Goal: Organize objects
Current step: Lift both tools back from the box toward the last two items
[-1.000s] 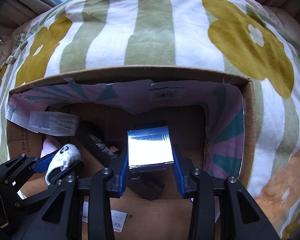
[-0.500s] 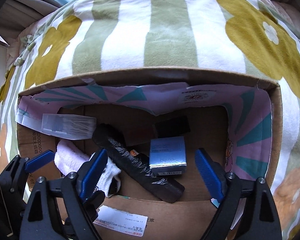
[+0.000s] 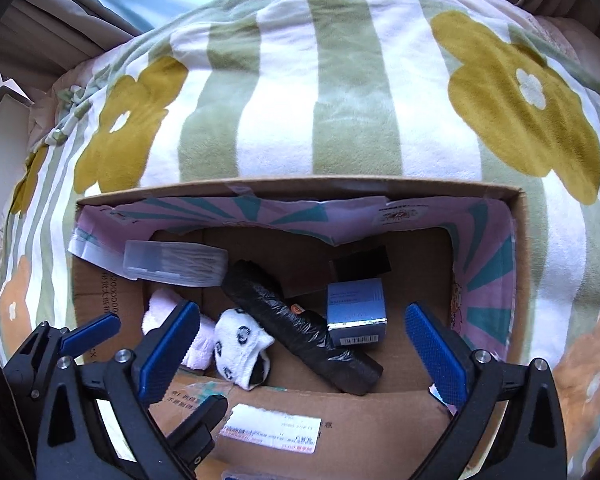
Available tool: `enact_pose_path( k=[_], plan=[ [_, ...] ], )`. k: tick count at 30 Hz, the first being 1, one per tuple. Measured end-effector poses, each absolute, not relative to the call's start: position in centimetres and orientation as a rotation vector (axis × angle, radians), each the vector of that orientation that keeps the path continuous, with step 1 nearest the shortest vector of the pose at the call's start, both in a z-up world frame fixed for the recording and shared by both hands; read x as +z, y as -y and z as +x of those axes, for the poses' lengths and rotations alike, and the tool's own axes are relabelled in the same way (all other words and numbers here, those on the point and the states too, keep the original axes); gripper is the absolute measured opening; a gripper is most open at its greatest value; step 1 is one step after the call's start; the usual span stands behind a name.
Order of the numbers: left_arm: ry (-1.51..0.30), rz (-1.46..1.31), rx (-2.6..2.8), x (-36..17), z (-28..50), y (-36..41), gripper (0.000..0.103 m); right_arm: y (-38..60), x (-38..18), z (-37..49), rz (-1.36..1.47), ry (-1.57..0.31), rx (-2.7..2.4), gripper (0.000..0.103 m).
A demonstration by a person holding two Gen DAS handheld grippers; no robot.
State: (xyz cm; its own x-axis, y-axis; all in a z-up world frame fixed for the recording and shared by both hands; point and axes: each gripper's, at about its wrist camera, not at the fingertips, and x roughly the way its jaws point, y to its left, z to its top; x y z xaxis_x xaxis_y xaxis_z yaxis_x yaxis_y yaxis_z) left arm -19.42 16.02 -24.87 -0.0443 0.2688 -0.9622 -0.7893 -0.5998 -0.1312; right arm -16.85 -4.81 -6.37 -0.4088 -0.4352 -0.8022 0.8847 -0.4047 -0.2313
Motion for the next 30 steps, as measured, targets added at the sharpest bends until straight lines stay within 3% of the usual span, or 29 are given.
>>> enact_pose_path(
  k=[11, 19, 30],
  plan=[
    [-0.515, -1.42, 1.826, -16.1, -17.4, -16.5, 0.103, 0.3, 0.5, -9.0, 0.517, -0.858, -1.845, 0.102],
    [-0.461, -1.354, 1.874, -6.9, -14.9, -9.9, 0.103, -7.1, 4.3, -3.4, 0.366, -0.859, -1.867, 0.102],
    [-0.381, -1.277, 2.004, -0.7, -10.7, -1.6, 0.103, -15.9, 4.3, -0.3, 0.294, -0.796, -1.91, 0.102]
  ],
)
